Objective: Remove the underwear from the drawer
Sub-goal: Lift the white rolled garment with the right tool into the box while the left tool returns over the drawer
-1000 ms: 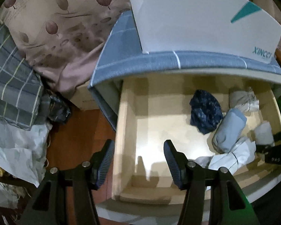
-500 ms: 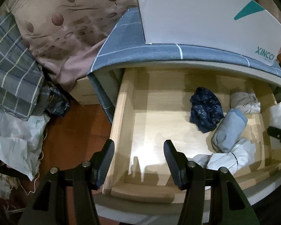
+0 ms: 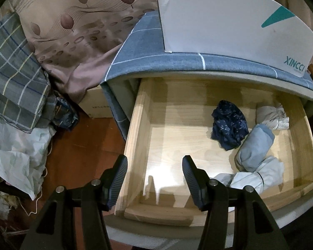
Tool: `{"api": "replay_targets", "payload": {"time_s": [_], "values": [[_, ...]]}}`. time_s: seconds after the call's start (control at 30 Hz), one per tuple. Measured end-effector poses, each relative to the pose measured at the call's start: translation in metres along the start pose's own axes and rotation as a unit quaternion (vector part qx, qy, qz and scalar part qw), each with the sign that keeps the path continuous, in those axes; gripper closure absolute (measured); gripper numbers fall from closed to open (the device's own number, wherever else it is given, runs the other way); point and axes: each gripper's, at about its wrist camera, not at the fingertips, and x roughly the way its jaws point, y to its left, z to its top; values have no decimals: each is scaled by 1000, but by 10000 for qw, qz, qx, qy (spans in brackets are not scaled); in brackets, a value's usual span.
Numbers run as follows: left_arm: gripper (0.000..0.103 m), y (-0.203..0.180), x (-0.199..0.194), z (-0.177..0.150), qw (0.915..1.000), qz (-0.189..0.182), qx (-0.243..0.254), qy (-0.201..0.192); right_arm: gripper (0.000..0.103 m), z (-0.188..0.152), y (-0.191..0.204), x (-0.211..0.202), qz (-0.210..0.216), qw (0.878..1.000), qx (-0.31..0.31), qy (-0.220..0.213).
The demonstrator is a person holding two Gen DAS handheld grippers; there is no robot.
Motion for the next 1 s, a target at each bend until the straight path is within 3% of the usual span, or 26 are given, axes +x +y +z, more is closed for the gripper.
{"api": "replay_targets", "payload": {"time_s": [0.27, 0.53, 0.73, 1.0], "values": [[47, 2, -1, 0, 10000, -24, -51, -30, 60, 38, 0, -55, 36, 9987, -68, -507], [47, 5, -2, 1, 9998, -103, -145, -62, 60, 90, 9, -77, 37, 9961, -79, -882], [47, 6, -3, 1, 9997, -154, -199, -75, 60, 139, 17, -68, 19, 9957, -83, -925], [47, 10, -3, 1, 9991, -222, -356, -98, 60, 176, 21, -11, -63, 9993, 6, -359]]}}
